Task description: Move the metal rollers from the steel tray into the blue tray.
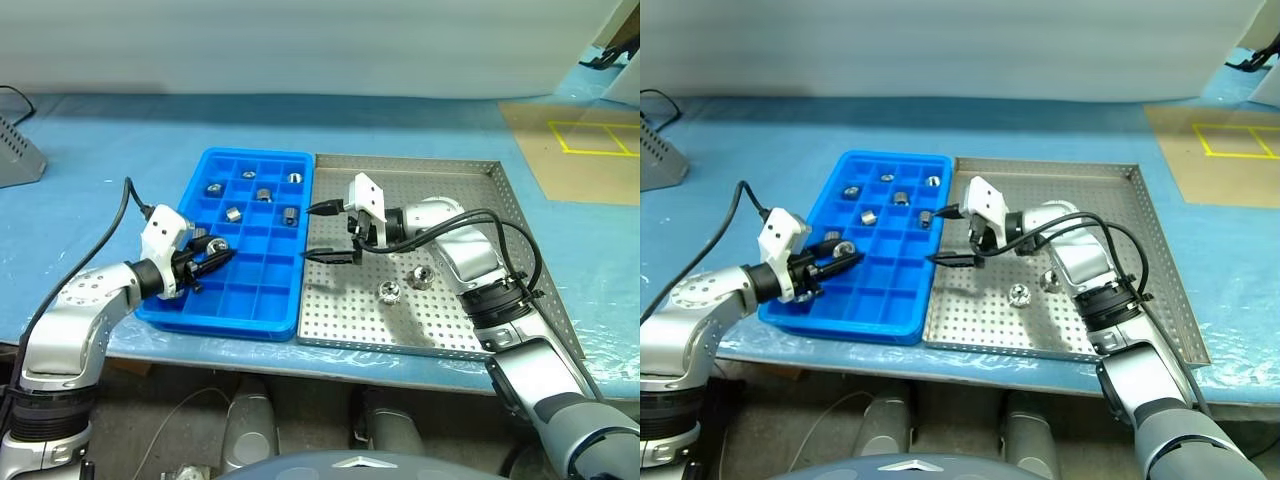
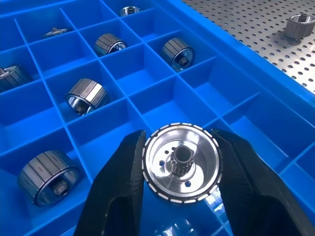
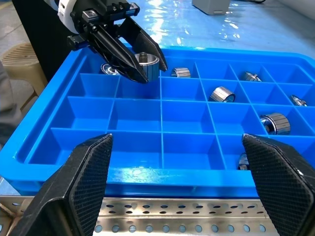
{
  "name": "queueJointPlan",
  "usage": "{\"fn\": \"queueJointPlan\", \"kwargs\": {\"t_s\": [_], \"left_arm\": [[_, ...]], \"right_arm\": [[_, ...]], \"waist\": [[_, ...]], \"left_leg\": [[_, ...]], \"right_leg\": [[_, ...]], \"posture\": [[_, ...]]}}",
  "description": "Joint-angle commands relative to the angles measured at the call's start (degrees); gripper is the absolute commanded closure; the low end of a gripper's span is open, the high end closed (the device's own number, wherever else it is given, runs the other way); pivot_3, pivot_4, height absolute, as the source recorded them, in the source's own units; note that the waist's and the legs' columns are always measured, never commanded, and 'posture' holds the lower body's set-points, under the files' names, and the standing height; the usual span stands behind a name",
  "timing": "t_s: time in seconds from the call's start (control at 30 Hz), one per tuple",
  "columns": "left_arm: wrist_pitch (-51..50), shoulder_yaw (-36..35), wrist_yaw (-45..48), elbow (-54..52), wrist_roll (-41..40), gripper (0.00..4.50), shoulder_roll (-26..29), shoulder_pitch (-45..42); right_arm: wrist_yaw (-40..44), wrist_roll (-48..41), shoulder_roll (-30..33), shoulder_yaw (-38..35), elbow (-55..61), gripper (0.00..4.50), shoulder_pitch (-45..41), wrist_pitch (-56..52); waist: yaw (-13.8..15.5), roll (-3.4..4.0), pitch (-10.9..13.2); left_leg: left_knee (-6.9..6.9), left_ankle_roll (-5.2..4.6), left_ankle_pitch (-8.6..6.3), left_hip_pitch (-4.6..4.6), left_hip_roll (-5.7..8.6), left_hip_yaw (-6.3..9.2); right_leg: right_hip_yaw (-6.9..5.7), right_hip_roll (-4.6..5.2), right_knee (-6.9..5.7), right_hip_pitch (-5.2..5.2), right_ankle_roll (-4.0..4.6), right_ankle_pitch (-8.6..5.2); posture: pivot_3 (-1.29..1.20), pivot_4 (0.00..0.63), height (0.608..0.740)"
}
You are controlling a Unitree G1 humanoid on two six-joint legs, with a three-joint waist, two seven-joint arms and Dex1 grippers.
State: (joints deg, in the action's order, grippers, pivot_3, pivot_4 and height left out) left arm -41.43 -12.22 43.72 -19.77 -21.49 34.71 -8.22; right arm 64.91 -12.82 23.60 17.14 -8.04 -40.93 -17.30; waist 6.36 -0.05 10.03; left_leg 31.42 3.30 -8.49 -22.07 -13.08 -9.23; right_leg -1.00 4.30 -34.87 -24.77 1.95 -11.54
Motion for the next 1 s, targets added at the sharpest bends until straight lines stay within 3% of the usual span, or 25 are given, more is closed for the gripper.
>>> {"fn": "queueJointPlan", "kwargs": {"t_s": [0.03,0.4,0.97,1.0], "left_arm": [[-0.7,0.7,-1.0,-2.4,-1.6,2.79,0.3,-0.3],[0.2,-3.5,-3.4,-1.2,-3.2,2.79,1.5,2.1],[1.6,-0.3,-5.0,2.1,-1.9,2.79,1.7,3.0],[1.7,-0.4,-5.1,2.2,-1.9,2.44,1.6,2.9]], "right_arm": [[0.2,0.2,0.4,-0.6,1.6,0.13,-0.5,0.0],[-1.1,0.5,1.5,-1.1,3.6,0.13,1.9,-1.0],[-1.8,1.2,1.6,-1.1,3.8,0.13,2.5,-0.6],[-1.9,1.2,1.6,-1.2,3.8,0.13,2.6,-0.7]], "waist": [[0.0,0.0,0.0],[-0.5,0.0,0.0],[-0.5,-0.01,0.0],[-0.5,-0.02,0.0]], "left_leg": [[0.0,0.0,0.0,0.0,0.0,0.0],[0.0,0.01,0.01,-0.01,-0.02,0.0],[0.02,0.03,0.03,0.01,-0.03,0.0],[0.02,0.03,0.03,0.01,-0.03,0.0]], "right_leg": [[0.0,0.0,0.0,0.0,0.0,0.0],[0.0,-0.04,0.02,-0.02,0.01,0.0],[0.0,-0.04,0.0,0.0,0.01,0.0],[0.0,-0.04,0.0,0.0,0.02,0.0]], "posture": [[0.18,0.15,0.74],[0.15,0.15,0.74],[0.14,0.15,0.74],[0.14,0.15,0.74]]}}
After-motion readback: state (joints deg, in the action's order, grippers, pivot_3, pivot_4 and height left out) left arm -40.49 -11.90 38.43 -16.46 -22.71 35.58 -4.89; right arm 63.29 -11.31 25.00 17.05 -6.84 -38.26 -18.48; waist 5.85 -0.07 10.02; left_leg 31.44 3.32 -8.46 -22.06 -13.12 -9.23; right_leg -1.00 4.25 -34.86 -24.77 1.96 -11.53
